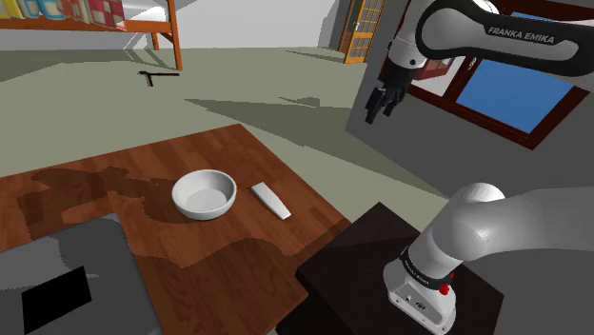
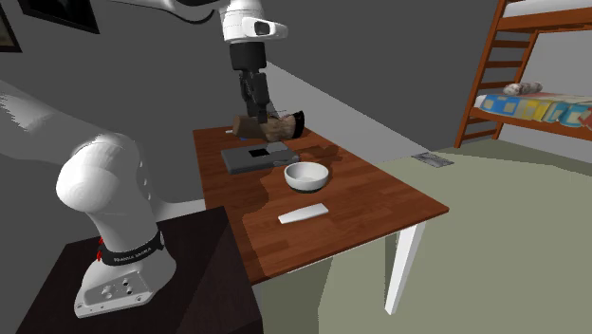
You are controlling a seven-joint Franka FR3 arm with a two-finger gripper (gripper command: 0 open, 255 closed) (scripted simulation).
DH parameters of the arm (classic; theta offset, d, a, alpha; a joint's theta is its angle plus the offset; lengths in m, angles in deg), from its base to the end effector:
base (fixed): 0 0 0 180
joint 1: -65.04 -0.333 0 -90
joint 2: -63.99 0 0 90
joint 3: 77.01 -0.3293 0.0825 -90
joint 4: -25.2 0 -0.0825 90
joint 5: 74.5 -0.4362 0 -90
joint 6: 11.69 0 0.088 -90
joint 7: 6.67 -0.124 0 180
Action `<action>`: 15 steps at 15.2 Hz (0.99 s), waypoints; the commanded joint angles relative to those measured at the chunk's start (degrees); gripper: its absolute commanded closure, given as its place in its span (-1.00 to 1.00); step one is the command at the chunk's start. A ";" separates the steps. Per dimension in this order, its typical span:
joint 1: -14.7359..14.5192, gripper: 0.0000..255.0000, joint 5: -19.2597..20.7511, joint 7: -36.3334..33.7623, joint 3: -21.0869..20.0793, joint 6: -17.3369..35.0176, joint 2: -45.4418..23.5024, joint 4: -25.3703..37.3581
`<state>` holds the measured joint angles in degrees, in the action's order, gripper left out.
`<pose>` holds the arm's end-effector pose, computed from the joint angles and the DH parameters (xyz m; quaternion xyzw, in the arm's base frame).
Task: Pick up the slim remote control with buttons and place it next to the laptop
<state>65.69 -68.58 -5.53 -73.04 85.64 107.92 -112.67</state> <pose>0.3652 -0.0449 0.5605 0.9991 -0.0163 0.0279 0.0285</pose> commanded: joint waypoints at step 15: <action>-3.18 -1.00 -3.28 -6.31 -3.52 26.91 -19.70 -8.55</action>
<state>62.53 -71.80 -11.81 -76.62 110.23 90.55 -121.28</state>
